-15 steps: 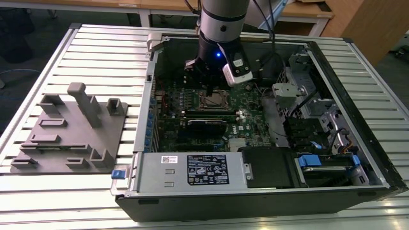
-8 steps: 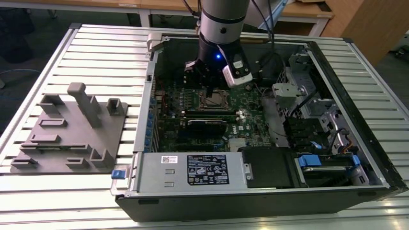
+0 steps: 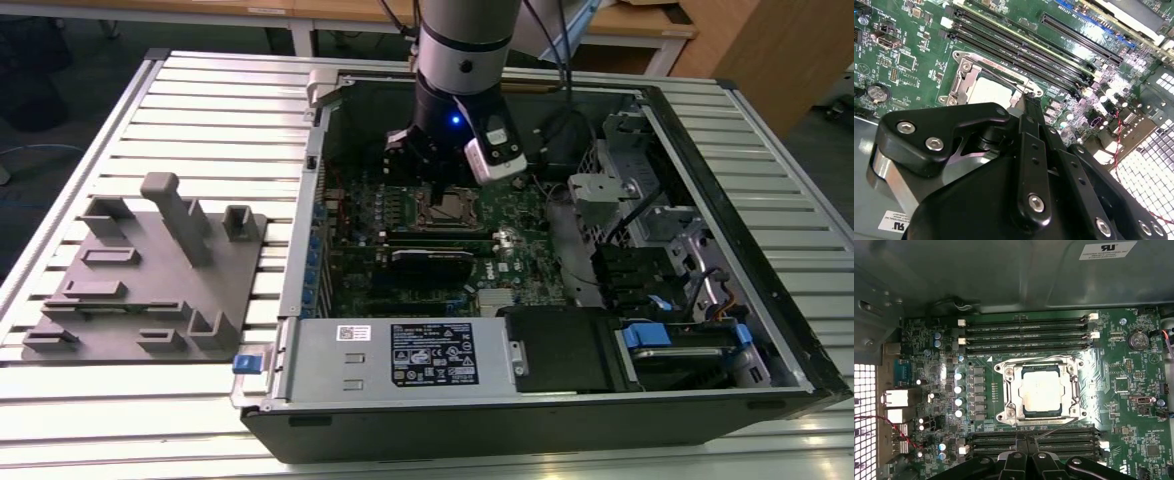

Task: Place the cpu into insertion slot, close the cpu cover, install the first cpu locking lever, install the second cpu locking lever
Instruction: 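Install the second cpu locking lever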

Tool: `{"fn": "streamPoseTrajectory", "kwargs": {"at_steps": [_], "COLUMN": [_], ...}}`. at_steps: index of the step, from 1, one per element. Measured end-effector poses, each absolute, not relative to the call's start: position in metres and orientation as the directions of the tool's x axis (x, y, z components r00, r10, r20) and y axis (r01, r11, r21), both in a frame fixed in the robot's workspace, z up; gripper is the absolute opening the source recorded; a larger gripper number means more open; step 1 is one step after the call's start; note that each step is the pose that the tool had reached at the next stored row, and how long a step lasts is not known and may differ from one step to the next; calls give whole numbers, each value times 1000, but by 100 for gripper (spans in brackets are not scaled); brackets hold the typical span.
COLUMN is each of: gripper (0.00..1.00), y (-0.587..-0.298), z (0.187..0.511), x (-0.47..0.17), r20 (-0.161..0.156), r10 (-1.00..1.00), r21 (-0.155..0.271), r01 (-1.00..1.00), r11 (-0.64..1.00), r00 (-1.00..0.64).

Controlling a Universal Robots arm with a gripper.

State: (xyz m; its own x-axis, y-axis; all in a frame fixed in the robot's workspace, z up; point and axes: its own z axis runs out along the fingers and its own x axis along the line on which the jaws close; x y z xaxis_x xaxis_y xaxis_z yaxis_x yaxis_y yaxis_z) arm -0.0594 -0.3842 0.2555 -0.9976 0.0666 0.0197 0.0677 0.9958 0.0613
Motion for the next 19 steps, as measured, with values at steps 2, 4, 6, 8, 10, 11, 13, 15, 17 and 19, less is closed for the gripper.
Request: {"fn": "streamPoseTrajectory", "kwargs": {"at_steps": [2, 4, 6, 8, 10, 11, 13, 15, 17, 19], "gripper": [11, 11, 11, 11, 11, 11, 11, 11, 11, 11], "y": [-384, -384, -384, -384, -384, -384, -384, -384, -384, -384], "z": [255, 254, 254, 254, 253, 253, 252, 252, 251, 251], "x": [-60, -60, -60, -60, -60, -60, -60, -60, -60, -60], "r20": [19, 19, 19, 19, 19, 19, 19, 19, 19, 19], "r10": [67, 67, 67, 67, 67, 67, 67, 67, 67, 67], "r21": [61, 60, 59, 59, 59, 59, 59, 59, 59, 59], "r01": [68, 68, 68, 68, 68, 68, 68, 68, 68, 68], "r11": [996, 996, 996, 996, 996, 996, 996, 996, 996, 996], "r00": [-998, -998, -998, -998, -998, -998, -998, -998, -998, -998]}}
